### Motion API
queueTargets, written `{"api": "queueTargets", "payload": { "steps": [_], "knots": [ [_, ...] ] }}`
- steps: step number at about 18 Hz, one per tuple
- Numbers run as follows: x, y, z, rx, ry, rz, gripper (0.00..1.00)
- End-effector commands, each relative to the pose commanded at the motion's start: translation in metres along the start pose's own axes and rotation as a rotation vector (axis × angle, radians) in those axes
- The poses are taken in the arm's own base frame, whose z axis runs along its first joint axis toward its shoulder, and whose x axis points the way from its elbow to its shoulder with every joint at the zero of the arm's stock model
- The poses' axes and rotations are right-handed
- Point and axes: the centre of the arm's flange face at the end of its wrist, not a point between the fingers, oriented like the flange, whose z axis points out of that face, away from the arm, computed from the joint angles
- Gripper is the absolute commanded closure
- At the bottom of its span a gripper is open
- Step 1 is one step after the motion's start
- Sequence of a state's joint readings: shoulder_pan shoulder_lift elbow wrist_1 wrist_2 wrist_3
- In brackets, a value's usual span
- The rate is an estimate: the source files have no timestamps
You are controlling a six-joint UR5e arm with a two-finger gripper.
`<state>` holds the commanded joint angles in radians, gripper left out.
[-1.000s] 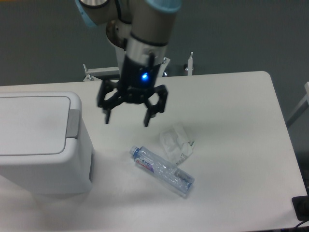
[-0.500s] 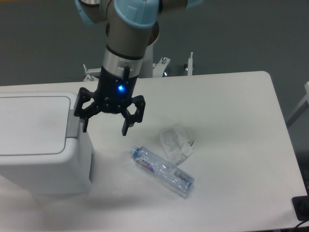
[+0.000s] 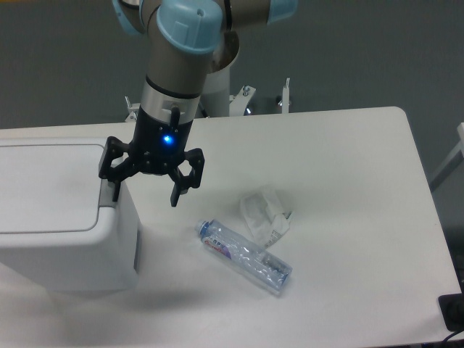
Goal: Open the trash can
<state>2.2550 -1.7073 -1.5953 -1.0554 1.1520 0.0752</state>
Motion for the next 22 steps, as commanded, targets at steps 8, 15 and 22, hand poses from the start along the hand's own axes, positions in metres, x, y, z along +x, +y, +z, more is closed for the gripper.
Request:
{"api": "queueTargets", "payload": {
  "steps": [8,15,22],
  "knots": [
    [-0.001,0.000,0.002,-0.001,0.000,0.002,0.00],
    [-0.002,0.001,0.005,-0.007,0.001,0.006,0.00],
    [-0.011,-0.046,-0.079,0.180,-0.044,0.019,0.00]
  ]
}}
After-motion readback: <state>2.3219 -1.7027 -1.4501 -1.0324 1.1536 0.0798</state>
